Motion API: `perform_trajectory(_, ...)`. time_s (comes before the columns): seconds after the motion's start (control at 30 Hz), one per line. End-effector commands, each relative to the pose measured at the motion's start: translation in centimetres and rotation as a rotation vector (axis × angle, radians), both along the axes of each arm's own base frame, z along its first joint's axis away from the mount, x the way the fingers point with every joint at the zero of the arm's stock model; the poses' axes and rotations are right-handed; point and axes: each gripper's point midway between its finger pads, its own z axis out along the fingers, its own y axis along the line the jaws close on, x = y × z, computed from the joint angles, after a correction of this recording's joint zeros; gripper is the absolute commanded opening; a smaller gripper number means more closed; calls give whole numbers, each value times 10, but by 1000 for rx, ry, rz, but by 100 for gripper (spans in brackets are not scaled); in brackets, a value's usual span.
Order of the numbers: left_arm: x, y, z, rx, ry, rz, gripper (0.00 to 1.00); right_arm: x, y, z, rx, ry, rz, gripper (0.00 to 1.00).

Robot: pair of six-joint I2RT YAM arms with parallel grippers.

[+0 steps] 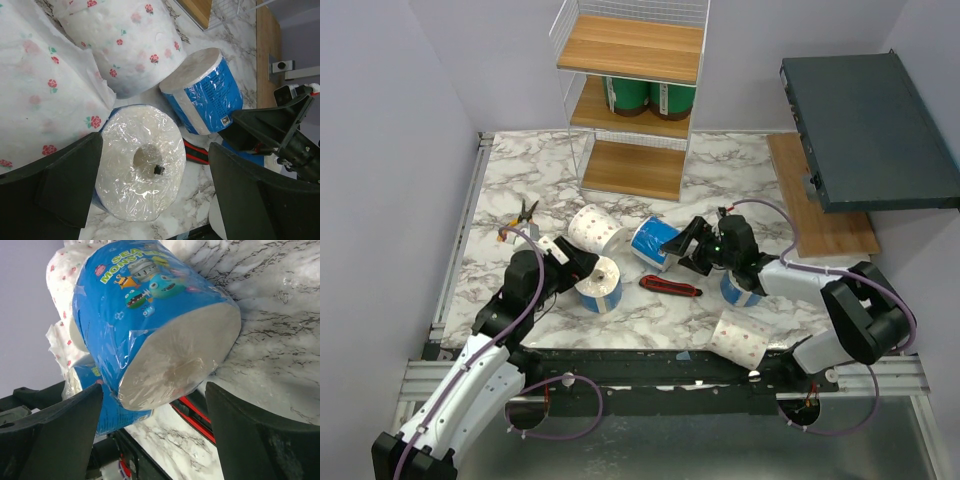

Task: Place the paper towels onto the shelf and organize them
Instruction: Adjust the paper towel at the center of the board.

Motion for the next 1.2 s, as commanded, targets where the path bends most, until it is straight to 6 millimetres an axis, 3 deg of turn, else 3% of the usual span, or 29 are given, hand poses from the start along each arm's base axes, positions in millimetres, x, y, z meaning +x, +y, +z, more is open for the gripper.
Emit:
perform_trajectory(0.0,-5,1,-7,3,18,-6,90,12,7,18,55,-69,-15,84)
perform_trajectory(0.13,-5,2,-8,7,21,-3,90,13,9,26,77,-104,-9,79)
perform_trajectory(0.9,-7,2,-18,6,40,-2,90,18,23,11,113,-96,35,71)
perform_trajectory(1.17,-7,1,-19,6,43,-4,90,18,20,8,95,-128,42,52)
